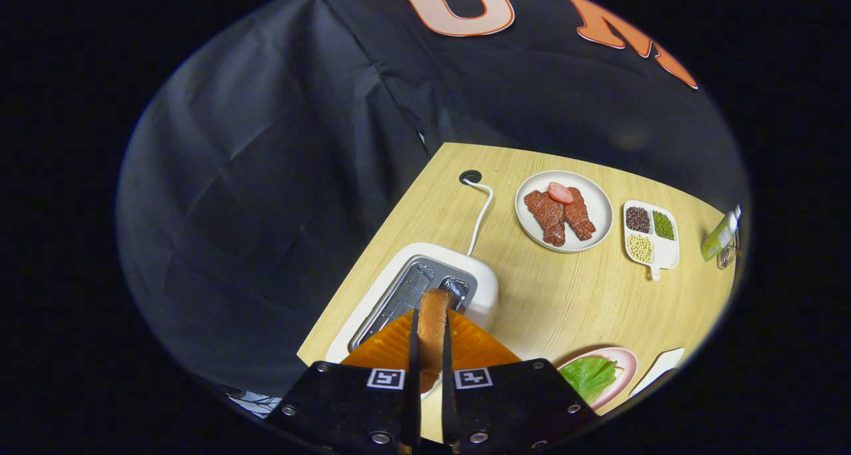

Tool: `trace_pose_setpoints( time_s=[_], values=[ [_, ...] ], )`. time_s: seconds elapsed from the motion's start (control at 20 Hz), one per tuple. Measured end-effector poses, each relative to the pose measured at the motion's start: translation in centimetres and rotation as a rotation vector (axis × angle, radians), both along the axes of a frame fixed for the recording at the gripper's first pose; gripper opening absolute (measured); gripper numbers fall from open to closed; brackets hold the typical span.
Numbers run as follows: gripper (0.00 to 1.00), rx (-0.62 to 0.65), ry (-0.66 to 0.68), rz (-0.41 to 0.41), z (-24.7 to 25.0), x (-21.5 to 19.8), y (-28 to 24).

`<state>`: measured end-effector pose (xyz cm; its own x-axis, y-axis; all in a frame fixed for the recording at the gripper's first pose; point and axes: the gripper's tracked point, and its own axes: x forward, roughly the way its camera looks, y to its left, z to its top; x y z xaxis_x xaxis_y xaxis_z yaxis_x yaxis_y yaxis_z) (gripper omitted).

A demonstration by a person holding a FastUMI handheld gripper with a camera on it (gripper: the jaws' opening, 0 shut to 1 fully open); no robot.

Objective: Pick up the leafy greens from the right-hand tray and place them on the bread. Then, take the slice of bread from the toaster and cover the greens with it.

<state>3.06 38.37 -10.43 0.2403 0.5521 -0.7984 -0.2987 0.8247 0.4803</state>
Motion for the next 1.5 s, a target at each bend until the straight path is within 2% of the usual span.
trace_pose_setpoints(
  time_s=[0.7, 1.05, 1.5],
  values=[
    [0.13, 0.256, 0.004, -0.034, 4.0, -1.9, -5.2],
    [0.13, 0.28, -0.025, -0.065, 4.4, -3.7, -9.5],
    [0.13, 0.266, 0.014, -0.176, 0.2, -6.1, -17.0]
  ],
)
